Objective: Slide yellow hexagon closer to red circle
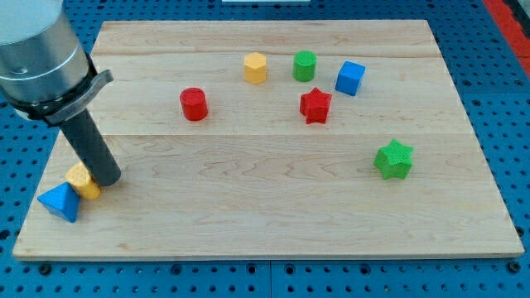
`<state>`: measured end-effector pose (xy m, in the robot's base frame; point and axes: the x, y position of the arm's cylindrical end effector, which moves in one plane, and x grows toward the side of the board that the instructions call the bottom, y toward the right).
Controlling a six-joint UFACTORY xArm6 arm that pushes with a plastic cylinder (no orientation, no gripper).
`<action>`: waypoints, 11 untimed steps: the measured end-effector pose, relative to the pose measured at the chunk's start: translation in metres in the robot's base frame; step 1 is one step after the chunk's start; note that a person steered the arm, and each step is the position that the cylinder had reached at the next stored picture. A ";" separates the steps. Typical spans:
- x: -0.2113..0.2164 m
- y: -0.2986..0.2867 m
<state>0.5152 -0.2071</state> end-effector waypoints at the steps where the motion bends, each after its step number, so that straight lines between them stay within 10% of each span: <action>1: 0.000 0.000; 7: -0.183 0.235; 11: -0.238 0.139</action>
<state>0.2771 -0.0680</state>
